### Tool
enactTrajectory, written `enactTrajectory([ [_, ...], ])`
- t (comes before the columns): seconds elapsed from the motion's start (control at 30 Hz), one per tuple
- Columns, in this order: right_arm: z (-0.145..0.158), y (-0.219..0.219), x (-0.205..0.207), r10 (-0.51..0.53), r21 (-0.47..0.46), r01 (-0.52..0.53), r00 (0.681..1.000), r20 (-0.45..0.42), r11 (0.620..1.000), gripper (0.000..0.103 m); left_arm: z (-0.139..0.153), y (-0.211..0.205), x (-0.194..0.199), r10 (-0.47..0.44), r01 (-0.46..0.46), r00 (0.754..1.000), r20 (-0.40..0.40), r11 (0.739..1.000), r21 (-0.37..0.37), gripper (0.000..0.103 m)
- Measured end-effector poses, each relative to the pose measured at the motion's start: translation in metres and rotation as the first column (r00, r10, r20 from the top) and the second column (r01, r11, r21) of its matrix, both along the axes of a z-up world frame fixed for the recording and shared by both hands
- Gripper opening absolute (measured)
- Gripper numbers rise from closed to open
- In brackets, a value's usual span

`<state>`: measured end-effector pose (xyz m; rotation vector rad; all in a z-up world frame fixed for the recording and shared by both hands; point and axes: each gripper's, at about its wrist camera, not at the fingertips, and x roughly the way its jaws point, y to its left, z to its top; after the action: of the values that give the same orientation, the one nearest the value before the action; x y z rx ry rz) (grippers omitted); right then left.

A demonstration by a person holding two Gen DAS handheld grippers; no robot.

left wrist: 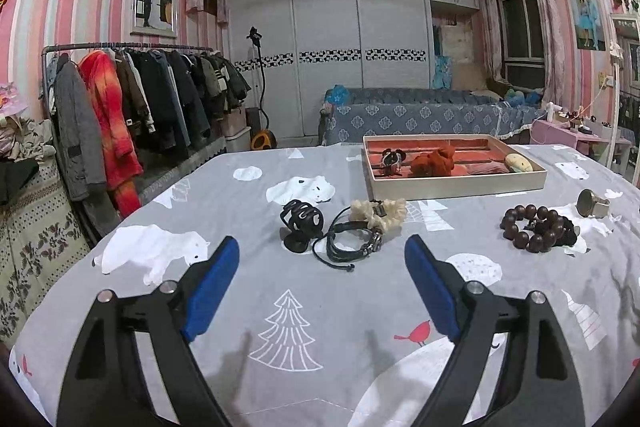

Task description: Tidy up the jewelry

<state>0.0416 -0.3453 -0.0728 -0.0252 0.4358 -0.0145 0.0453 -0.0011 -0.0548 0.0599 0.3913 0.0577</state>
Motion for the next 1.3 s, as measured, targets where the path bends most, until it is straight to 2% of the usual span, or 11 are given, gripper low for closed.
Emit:
enactTrajectory([
  [0.6, -0.003, 0.003, 0.006, 0.011, -0.017, -0.012, 0.999, -0.038, 1.0, 0.075, 0.0, -0.001, 0.003, -0.001, 0.001, 1.0, -0.004, 1.0, 0.002, 0.084],
  [0.77, -0.012, 0.005, 0.032, 0.054, 0.006, -0.053, 0.985, -0.163, 0.999, 0.074, -0.005, -0.01, 0.029, -0.047, 0.049, 0.994, -0.101, 0.999, 0.023, 0.084],
  [0.83, -0.013, 0.005, 0.041, 0.053, 0.011, -0.051, 0.981, -0.185, 0.999, 0.074, -0.007, -0.016, 0.038, -0.057, 0.062, 0.99, -0.126, 0.997, 0.038, 0.084],
  [1.03, -0.015, 0.016, 0.075, 0.049, -0.013, -0.054, 0.966, -0.252, 0.998, 0.07, -0.019, -0.029, 0.084, -0.093, 0.098, 0.958, -0.271, 0.995, 0.005, 0.083],
  [1.17, -0.021, 0.019, 0.102, 0.046, -0.015, -0.053, 0.95, -0.308, 0.998, 0.065, -0.026, -0.034, 0.108, -0.091, 0.103, 0.946, -0.312, 0.995, 0.02, 0.083],
  [1.3, -0.03, 0.024, 0.125, 0.067, -0.022, -0.081, 0.929, -0.365, 0.997, 0.061, -0.035, -0.03, 0.128, -0.108, 0.114, 0.929, -0.354, 0.993, -0.004, 0.083],
])
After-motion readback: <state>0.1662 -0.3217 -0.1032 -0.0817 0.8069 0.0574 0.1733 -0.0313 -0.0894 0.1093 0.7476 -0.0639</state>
